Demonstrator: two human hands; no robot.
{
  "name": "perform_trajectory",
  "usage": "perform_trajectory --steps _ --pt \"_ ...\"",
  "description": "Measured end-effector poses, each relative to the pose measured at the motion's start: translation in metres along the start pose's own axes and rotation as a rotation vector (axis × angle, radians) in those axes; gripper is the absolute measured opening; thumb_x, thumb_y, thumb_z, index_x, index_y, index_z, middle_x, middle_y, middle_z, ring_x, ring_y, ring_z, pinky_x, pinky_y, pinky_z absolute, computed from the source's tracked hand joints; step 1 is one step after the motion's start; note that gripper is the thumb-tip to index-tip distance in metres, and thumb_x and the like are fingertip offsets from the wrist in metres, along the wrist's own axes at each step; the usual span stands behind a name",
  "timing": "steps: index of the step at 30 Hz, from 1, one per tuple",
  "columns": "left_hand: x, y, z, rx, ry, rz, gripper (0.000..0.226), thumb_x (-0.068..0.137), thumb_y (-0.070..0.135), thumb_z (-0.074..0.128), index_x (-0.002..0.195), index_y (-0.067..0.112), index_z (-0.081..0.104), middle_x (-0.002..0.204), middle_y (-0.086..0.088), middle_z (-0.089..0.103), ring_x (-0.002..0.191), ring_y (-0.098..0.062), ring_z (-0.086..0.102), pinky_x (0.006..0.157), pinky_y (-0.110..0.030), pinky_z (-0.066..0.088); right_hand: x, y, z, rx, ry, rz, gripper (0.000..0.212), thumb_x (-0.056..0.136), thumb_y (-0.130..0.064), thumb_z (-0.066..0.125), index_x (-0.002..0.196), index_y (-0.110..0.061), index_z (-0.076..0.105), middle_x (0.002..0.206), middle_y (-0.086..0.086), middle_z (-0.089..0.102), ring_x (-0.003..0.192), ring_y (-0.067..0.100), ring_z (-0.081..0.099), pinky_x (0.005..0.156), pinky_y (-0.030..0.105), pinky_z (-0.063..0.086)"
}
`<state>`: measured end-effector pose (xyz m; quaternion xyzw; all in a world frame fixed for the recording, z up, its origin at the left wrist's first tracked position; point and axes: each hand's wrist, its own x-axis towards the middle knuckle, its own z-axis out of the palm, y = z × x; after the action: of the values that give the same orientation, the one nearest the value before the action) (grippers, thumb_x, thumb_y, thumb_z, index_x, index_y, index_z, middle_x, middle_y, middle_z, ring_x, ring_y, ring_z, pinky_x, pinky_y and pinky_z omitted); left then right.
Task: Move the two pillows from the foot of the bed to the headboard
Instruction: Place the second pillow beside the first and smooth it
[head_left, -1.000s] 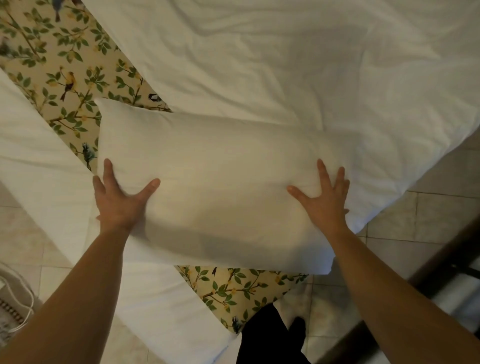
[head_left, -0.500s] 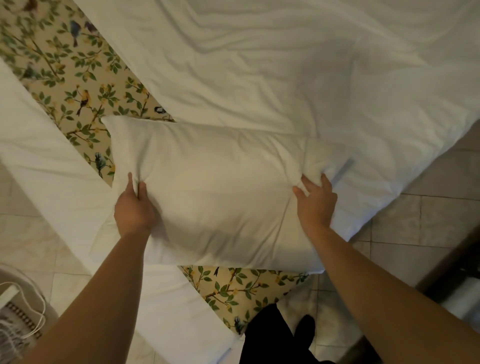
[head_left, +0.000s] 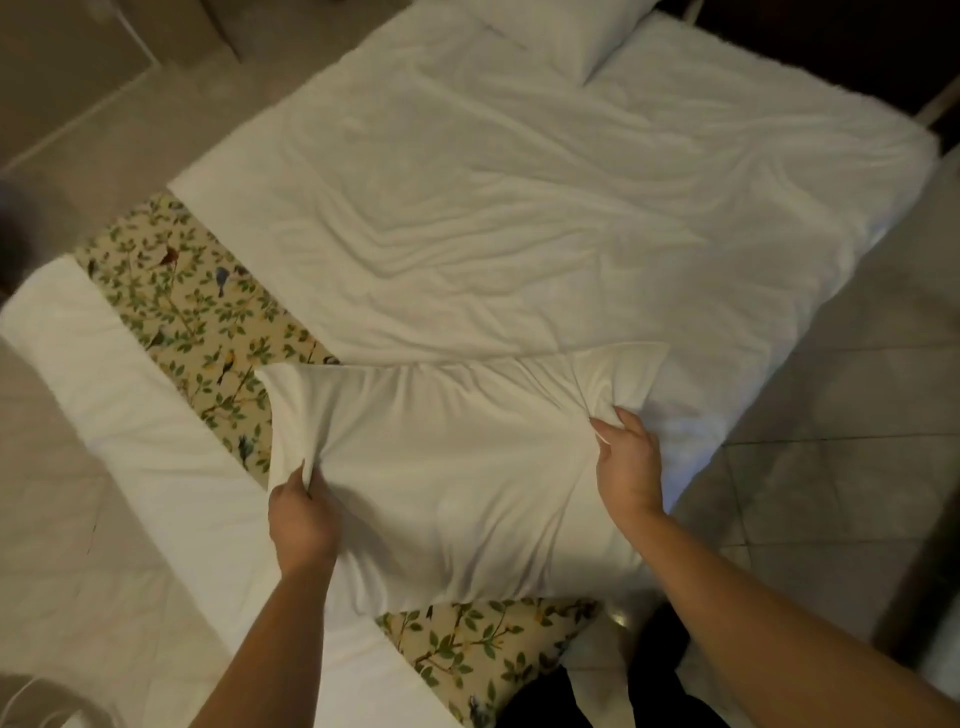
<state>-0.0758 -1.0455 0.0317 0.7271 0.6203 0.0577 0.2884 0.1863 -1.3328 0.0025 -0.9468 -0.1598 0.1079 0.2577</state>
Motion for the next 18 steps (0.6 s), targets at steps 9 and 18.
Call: perform_trajectory --steps 9,18 --pt "-0.091 0.116 0.028 -0.041 -0.017 0.135 0.054 0.106 0.045 0.032 0.123 0.006 0.064 0.097 -0.018 0.065 0.089 -0.039 0.063 0.087 -0.053 0.055 0.031 0.084 -0.131 -0.005 0.126 -0.010 0.034 0.092 0.009 0.061 0.115 -0.009 0.077 0.135 0.017 0.062 0.100 0.043 0.062 0.091 0.045 0.051" --pt "-0.173 0.255 0.101 -0.052 -0.031 0.238 0.051 0.107 0.043 0.033 0.131 0.009 0.062 0.111 -0.019 0.065 0.102 -0.042 0.062 0.093 -0.053 0.052 0.073 0.205 -0.254 0.059 0.205 0.055 0.034 0.089 0.009 0.065 0.114 -0.010 0.078 0.132 0.015 0.063 0.105 0.040 0.064 0.096 0.041 0.053"
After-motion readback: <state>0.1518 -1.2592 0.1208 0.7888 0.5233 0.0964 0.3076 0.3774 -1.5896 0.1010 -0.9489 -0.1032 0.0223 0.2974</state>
